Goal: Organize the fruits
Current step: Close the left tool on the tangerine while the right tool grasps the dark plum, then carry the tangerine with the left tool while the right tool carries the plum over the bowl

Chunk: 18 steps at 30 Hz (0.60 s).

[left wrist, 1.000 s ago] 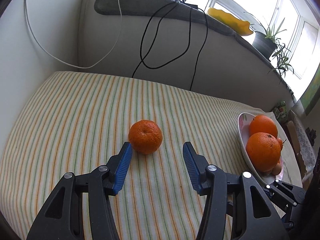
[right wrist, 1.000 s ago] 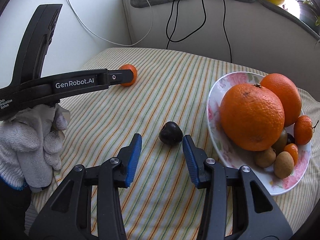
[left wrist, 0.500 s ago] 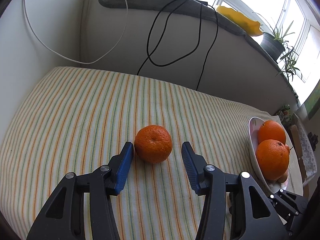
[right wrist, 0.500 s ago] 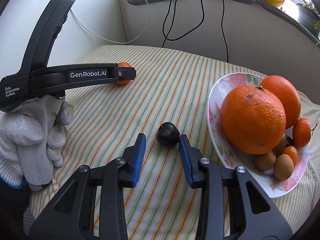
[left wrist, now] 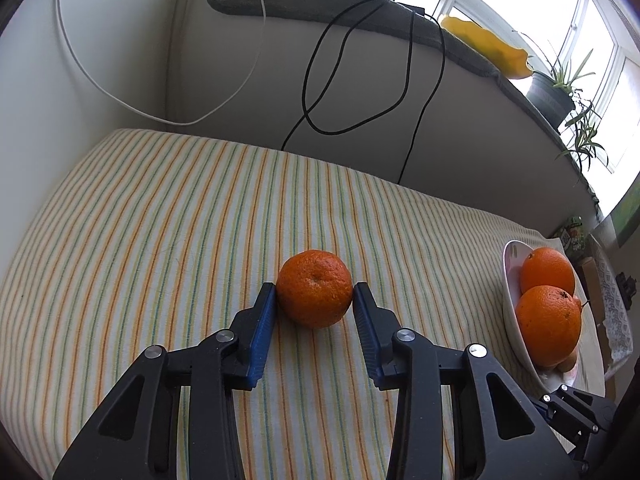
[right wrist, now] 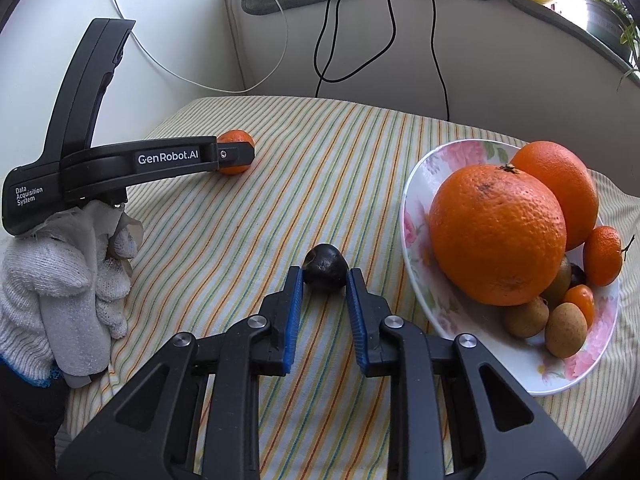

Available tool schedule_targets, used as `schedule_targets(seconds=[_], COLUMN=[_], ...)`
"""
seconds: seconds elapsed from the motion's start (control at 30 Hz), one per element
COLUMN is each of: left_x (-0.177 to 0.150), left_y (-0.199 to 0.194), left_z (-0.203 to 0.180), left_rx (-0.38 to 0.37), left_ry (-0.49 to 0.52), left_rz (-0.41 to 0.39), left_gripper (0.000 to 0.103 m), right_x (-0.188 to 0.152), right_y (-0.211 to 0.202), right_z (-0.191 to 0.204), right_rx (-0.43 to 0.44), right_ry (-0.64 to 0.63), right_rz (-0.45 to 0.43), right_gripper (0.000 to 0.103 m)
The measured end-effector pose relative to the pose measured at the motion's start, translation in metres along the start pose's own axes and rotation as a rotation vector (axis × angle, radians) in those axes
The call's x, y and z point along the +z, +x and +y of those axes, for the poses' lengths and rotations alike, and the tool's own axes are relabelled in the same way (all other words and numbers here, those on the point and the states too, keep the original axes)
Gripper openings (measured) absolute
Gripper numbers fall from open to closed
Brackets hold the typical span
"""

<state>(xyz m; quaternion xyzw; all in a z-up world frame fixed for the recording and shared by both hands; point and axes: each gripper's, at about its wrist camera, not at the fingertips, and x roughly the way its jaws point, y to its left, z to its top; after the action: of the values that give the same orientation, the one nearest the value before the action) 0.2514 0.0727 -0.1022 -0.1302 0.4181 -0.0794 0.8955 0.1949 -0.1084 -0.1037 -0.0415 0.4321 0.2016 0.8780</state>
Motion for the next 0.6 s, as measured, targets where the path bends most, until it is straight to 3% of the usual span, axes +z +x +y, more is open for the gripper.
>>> schedule_targets(seconds=[0.6], left_x=[-0.015], left_y=[-0.042], left_z=[-0.02], left_rx=[0.01], left_ry=[0.033], left_rz=[-0.07], left_gripper=[0.037], right_x=[-0.008], right_y=[-0.024], right_z=[-0.001], right_rx=[0.067], right_ry=[0.011], right_rz=[-0.061], right_gripper=[0.023])
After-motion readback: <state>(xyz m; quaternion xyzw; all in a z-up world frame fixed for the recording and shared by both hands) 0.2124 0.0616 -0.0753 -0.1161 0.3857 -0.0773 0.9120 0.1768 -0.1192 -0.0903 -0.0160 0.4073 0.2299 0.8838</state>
